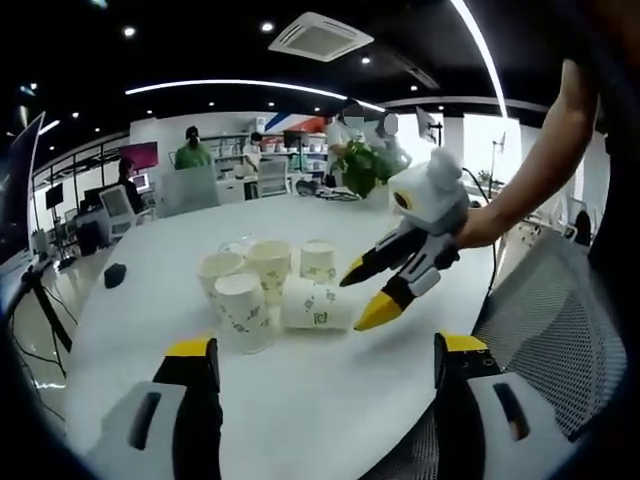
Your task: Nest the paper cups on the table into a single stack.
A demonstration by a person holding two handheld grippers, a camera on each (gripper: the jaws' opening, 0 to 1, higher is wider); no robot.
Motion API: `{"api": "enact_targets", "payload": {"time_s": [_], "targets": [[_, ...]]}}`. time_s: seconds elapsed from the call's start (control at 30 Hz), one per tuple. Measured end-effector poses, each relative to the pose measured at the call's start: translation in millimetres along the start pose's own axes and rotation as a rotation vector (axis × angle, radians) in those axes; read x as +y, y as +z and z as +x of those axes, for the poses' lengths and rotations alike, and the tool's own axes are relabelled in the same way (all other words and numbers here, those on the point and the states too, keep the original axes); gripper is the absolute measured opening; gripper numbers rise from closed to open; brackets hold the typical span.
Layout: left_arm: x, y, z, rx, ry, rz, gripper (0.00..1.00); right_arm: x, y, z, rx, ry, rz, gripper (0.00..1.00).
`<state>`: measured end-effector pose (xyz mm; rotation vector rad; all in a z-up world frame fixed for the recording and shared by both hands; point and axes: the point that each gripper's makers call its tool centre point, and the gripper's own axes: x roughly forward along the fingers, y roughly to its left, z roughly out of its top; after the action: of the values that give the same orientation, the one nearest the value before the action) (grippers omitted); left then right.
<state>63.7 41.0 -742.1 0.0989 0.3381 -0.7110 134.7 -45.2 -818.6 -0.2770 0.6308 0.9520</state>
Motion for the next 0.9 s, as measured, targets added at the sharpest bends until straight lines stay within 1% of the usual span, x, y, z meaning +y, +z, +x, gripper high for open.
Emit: {"api": "enact_targets", "payload": {"time_s": [0.2, 0.4, 0.6, 0.7, 0.77, 0.9], "targets": [[2.2, -0.5, 0, -0.003, 0.005, -0.006, 0.88, -3, 5.7, 1, 0.002, -0.012, 0.028, 0.51], [0.0, 1.1, -1, -0.006, -0.001, -0.008, 0.85, -1, 10.6, 6, 0.005, -0.009, 0.059, 0.46], [-4.9, 5.3, -1, -0.01, -0.022, -0.008, 0.79, -2, 4.2, 9, 0.04, -0.013, 0.057, 0.37], [-6.0, 6.6, -1, -0.008, -0.029, -0.011, 0.76, -4, 3.7, 11, 0.055, -0.014, 0.064, 0.37], [-5.7, 6.3, -1, -0.007, -0.027, -0.012, 0.75, -5, 4.5, 12, 0.058, -0.014, 0.087, 0.39], [-3.6, 5.3, -2, -0.009, -0.022, -0.018, 0.75, -6, 4.2, 17, 0.066, -0.009, 0.115, 0.39]]}}
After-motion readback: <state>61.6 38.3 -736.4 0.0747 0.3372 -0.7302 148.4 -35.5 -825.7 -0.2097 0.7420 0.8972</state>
